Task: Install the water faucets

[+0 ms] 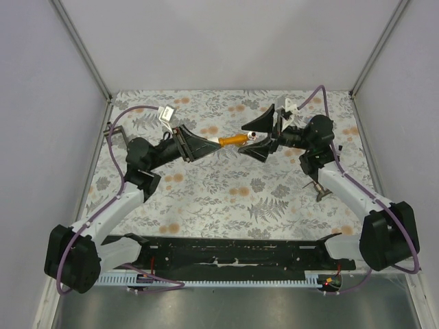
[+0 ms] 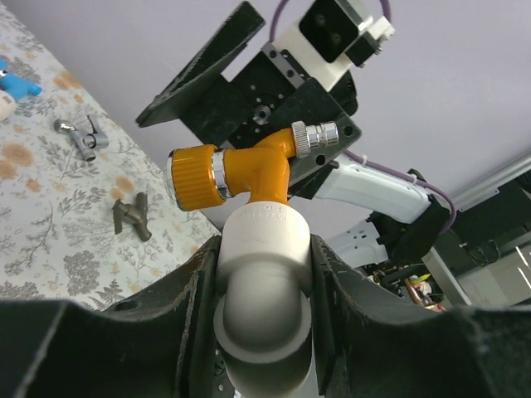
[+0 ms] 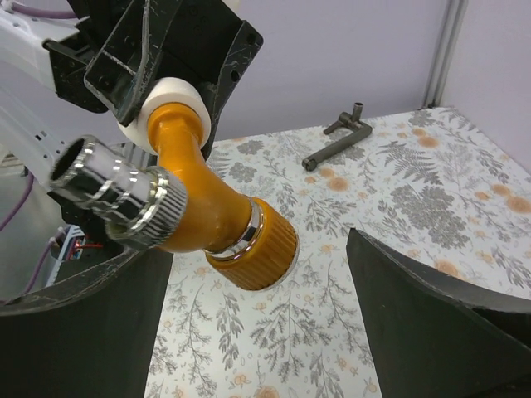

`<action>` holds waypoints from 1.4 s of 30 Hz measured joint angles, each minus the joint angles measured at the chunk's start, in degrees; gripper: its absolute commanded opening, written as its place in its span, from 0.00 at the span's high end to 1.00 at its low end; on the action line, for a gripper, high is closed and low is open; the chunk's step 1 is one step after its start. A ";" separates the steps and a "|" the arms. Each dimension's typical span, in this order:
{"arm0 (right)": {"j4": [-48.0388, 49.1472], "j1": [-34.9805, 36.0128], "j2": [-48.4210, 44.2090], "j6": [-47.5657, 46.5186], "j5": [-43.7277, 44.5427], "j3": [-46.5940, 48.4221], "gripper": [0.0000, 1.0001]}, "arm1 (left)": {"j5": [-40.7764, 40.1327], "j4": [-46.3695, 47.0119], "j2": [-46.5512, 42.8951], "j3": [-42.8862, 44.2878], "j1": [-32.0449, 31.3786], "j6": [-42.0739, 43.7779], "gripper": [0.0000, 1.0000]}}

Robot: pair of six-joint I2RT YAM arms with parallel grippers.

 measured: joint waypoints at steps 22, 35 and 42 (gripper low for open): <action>22.88 2.89 12.15 27.71 -8.33 8.76 1.00 | 3.63 -1.29 1.05 6.25 0.22 2.10 0.98; 11.02 4.79 11.34 37.24 -8.74 9.88 1.00 | -21.70 -34.18 -14.49 9.31 -13.57 62.01 0.98; -15.28 5.57 9.27 30.97 -5.03 12.50 1.00 | -51.12 -22.36 -16.59 -3.43 -30.45 103.95 0.98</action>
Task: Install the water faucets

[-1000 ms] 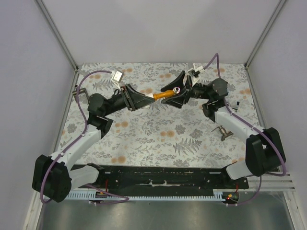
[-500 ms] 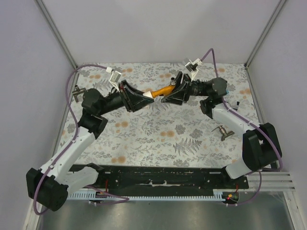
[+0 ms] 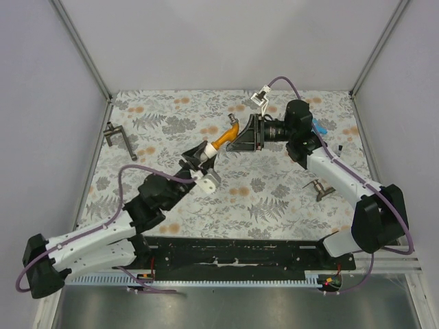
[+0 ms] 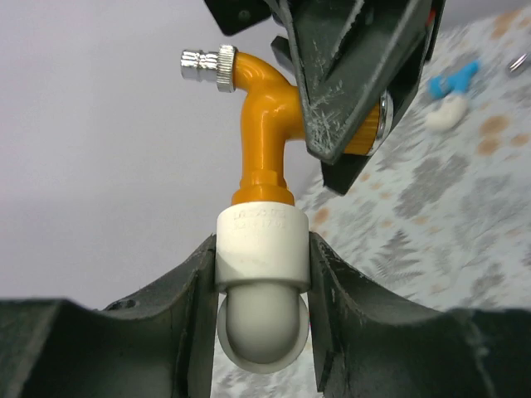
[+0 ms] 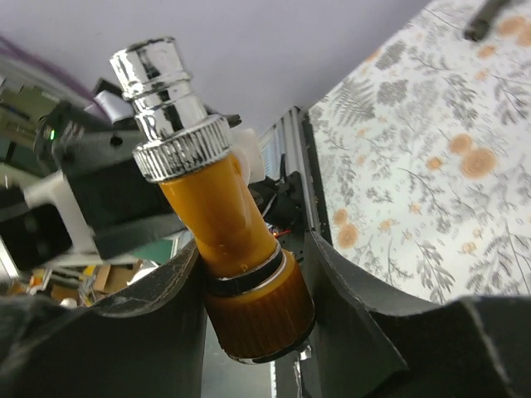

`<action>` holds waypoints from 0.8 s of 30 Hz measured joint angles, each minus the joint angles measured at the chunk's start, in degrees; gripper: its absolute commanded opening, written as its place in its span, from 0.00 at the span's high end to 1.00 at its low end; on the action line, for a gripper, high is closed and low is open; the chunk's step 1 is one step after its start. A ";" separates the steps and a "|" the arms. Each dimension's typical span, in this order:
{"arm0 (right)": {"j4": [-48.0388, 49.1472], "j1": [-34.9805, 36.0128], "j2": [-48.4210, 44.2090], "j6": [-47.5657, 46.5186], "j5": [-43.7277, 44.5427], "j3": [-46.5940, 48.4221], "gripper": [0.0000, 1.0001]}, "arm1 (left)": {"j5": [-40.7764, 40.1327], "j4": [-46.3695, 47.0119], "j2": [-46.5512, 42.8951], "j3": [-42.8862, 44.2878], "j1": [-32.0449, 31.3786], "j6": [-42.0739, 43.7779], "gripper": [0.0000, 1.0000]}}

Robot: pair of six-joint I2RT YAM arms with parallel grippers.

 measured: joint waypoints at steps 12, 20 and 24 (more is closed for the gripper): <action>-15.93 0.90 0.70 -3.67 6.69 2.64 0.57 | -21.24 26.93 11.96 -8.72 -6.21 27.56 0.98; -16.11 -0.52 0.57 -2.89 10.99 3.85 0.02 | -19.56 7.58 1.18 -9.07 -5.38 10.69 0.98; -15.47 -2.73 -0.94 -7.39 11.82 4.09 0.02 | -13.57 -5.40 -2.67 -8.70 -1.44 -5.05 0.98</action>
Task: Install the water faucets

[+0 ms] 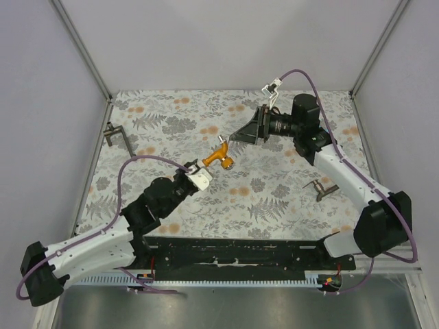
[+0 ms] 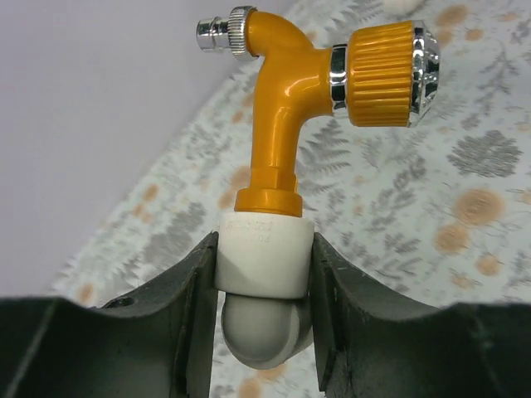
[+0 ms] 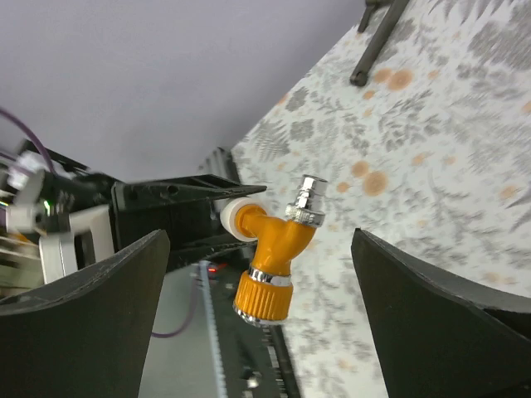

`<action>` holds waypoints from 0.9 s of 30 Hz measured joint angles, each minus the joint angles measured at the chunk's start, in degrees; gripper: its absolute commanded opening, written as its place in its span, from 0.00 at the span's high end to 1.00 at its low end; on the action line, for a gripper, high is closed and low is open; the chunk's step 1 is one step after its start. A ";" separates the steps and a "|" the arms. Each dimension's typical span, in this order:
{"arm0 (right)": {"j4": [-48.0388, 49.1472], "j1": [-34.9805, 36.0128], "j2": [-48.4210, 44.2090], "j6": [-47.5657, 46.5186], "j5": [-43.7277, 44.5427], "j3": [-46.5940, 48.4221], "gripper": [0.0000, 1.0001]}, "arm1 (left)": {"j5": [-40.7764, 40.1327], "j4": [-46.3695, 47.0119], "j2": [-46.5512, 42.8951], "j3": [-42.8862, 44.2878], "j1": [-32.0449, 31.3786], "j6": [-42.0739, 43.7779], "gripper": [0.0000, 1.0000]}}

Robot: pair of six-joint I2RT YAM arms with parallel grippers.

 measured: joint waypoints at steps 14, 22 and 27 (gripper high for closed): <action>-16.68 -0.22 -17.20 -51.45 -4.46 -1.77 0.02 | 42.18 -13.64 6.21 8.81 24.28 -43.82 0.98; -25.33 -0.22 -18.58 -66.01 -7.91 -1.77 0.02 | 58.69 -12.11 12.04 13.03 25.64 -53.42 0.98; -27.34 0.07 -17.92 -68.41 -11.21 -0.92 0.02 | 66.45 -10.49 13.88 15.52 25.64 -56.11 0.98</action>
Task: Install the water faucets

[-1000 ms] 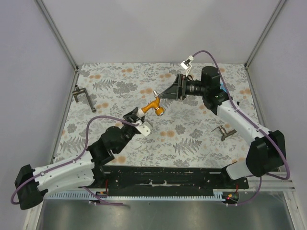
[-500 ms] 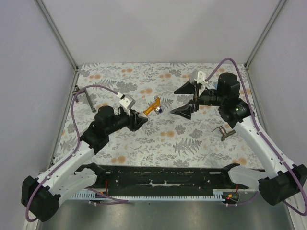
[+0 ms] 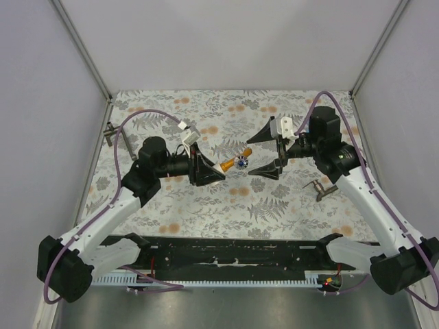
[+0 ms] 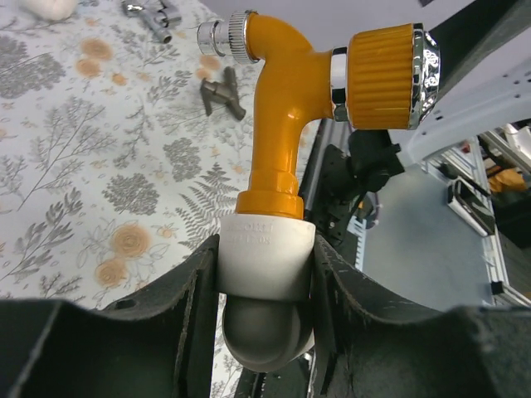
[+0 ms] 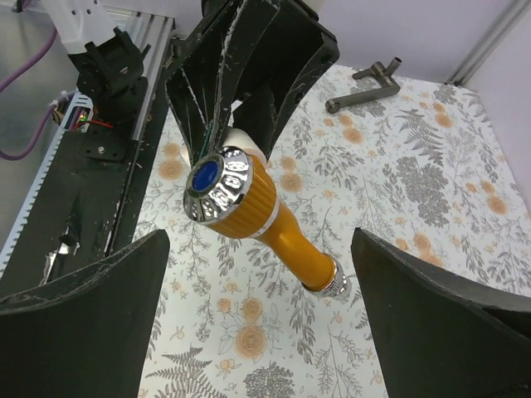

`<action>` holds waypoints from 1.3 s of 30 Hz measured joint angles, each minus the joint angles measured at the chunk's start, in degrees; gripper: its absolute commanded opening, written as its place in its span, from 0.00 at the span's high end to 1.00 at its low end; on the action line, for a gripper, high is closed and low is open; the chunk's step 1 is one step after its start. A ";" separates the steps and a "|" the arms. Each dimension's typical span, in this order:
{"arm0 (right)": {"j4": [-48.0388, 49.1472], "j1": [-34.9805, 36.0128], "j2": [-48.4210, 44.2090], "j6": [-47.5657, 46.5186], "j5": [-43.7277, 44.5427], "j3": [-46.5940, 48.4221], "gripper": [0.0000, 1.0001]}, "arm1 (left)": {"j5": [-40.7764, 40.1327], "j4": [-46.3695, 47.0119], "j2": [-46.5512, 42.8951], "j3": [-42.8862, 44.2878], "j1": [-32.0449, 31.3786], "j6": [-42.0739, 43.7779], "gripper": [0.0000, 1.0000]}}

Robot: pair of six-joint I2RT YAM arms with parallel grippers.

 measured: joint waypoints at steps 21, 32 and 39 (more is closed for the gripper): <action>4.13 3.28 9.51 11.28 -8.52 5.40 0.47 | 10.49 5.33 1.97 2.38 0.66 -3.91 0.98; 9.73 4.63 11.39 26.29 -8.57 6.23 0.98 | 11.76 2.32 2.36 3.39 0.74 -0.52 0.98; 10.75 5.35 11.37 36.57 2.80 3.54 1.00 | 1.66 -1.18 -0.50 2.69 -0.74 8.85 0.98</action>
